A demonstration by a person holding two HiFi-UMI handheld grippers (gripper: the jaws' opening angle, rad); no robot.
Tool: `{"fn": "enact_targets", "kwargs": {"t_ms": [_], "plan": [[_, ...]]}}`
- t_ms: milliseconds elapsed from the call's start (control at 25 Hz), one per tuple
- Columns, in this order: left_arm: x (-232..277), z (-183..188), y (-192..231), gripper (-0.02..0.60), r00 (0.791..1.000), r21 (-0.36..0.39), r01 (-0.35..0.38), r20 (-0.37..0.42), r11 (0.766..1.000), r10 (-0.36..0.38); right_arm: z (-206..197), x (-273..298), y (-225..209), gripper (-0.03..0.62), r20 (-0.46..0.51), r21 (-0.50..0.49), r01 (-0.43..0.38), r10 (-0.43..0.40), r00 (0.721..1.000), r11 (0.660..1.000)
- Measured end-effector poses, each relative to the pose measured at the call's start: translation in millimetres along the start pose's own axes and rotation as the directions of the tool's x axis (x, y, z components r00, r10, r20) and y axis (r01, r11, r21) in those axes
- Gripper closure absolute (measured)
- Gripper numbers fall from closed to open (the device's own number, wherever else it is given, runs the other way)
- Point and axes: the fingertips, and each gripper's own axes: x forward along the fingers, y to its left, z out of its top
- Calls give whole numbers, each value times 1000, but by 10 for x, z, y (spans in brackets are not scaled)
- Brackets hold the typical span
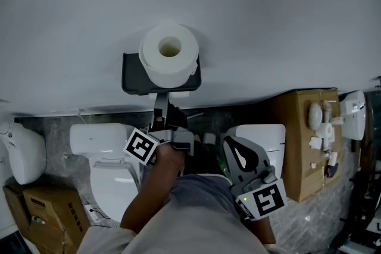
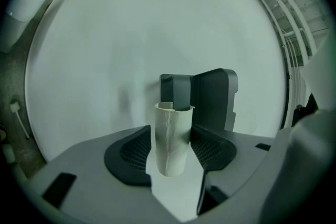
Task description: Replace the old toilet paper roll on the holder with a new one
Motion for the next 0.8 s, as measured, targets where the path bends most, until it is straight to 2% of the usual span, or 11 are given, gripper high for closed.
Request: {"fn": "enact_targets", "kwargs": {"t_ms": [160, 360, 800], "plan": [[40, -41, -28, 394, 1000, 5, 23, -3, 1000, -23, -18, -6, -66, 577, -6, 7, 9, -9, 1000, 1000], [63, -67, -28, 401, 1000, -3, 29, -2, 1000, -29, -36, 8, -119, 577, -8, 9, 17, -17, 1000, 1000], [113, -343, -37, 405, 997, -18, 30, -73, 999, -31, -87, -53, -190, 577, -17, 32, 52, -51, 999, 998]]}}
